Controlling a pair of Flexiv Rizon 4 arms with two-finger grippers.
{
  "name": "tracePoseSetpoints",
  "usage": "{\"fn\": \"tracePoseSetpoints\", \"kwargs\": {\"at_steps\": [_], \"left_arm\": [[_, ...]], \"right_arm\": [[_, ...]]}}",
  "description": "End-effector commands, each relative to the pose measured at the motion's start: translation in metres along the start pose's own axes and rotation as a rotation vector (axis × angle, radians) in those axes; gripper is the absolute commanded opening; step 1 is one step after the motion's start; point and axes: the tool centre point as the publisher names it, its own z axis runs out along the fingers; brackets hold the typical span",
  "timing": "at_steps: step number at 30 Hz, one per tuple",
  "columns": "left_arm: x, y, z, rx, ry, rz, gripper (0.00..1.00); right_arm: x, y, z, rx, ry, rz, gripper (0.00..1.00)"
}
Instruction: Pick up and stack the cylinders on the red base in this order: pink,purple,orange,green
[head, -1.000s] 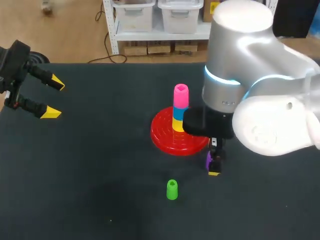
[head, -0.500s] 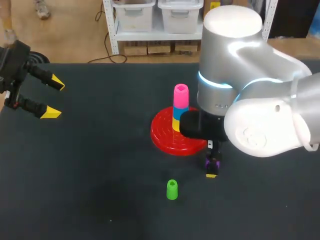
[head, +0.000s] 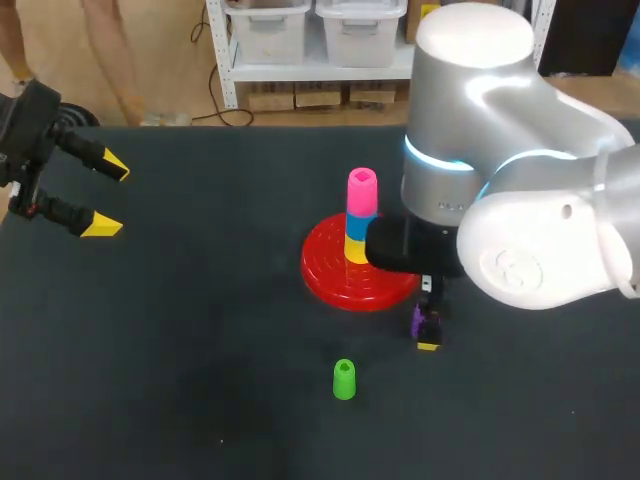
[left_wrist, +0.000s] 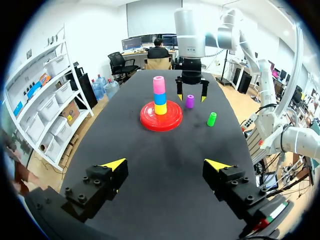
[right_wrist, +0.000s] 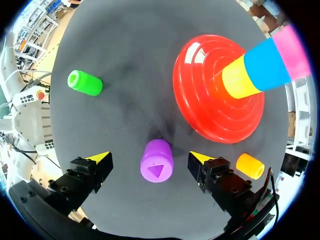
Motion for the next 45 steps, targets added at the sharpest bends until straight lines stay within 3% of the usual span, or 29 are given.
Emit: {"fn": "tracePoseSetpoints", "kwargs": {"at_steps": [1,12,13,15,35,40,45], "left_arm": [[0.001,-0.001,0.000,-0.003,-0.002,0.002,1.00],[0.001,-0.001,0.000,-0.003,-0.002,0.002,1.00],[0.001,-0.001,0.000,-0.003,-0.002,0.002,1.00],[0.001,-0.001,0.000,-0.003,-0.002,0.002,1.00],[0.001,-0.001,0.000,-0.003,-0.002,0.002,1.00],[0.001,-0.001,0.000,-0.003,-0.002,0.002,1.00],[0.001,-0.001,0.000,-0.003,-0.002,0.002,1.00]], "right_arm": [[0.001,0.000,0.000,-0.002,-0.002,-0.001,1.00],[-0.001,-0.004,0.003,-0.016,-0.005,-0.013,1.00],[-0.001,-0.005,0.003,-0.017,-0.006,-0.013,0.38],[-0.001,-0.006,0.004,-0.018,-0.007,-0.015,0.00],[0.001,-0.009,0.008,-0.037,-0.012,-0.016,0.00],[-0.001,-0.010,-0.008,-0.016,-0.047,-0.023,0.00],[-0.010,-0.017,-0.044,0.027,-0.053,-0.056,0.00]]}}
